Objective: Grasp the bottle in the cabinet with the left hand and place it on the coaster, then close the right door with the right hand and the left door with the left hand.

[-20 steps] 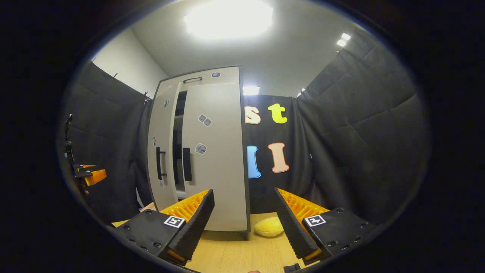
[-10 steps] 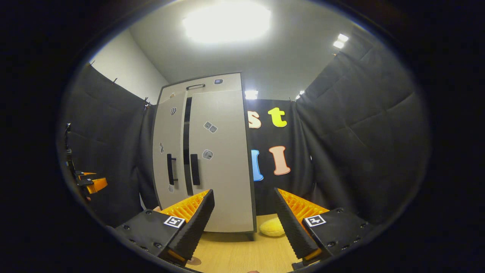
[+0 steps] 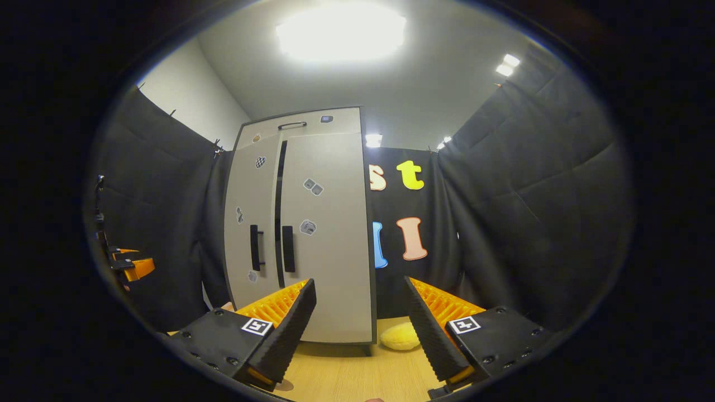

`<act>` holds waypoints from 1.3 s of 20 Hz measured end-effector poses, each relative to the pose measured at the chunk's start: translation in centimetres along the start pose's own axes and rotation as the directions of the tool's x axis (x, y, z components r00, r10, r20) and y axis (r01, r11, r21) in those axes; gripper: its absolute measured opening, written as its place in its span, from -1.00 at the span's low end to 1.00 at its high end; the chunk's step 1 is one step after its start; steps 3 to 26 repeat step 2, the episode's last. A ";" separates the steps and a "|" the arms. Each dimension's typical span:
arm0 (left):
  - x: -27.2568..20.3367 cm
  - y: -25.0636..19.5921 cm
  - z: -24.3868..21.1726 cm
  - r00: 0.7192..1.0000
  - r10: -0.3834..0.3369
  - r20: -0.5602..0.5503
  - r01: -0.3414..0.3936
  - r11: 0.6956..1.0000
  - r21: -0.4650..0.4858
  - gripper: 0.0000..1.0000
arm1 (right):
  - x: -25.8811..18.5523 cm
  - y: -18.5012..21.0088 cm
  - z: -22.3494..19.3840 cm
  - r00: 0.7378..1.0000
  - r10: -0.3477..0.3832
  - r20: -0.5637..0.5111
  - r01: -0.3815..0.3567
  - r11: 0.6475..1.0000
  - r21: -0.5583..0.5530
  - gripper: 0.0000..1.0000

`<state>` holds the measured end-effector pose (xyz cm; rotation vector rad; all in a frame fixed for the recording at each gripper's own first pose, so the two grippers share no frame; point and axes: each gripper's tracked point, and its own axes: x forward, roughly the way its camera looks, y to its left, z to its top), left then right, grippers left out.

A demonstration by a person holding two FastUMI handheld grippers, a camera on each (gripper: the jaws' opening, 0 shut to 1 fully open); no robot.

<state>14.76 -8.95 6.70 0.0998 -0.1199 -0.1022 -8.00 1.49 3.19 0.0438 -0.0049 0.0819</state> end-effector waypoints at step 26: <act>0.0 0.0 -0.1 1.000 0.005 -0.001 -0.005 1.000 -0.003 0.60 | 0.3 0.1 0.3 1.000 -0.003 0.002 0.003 1.000 -0.003 0.97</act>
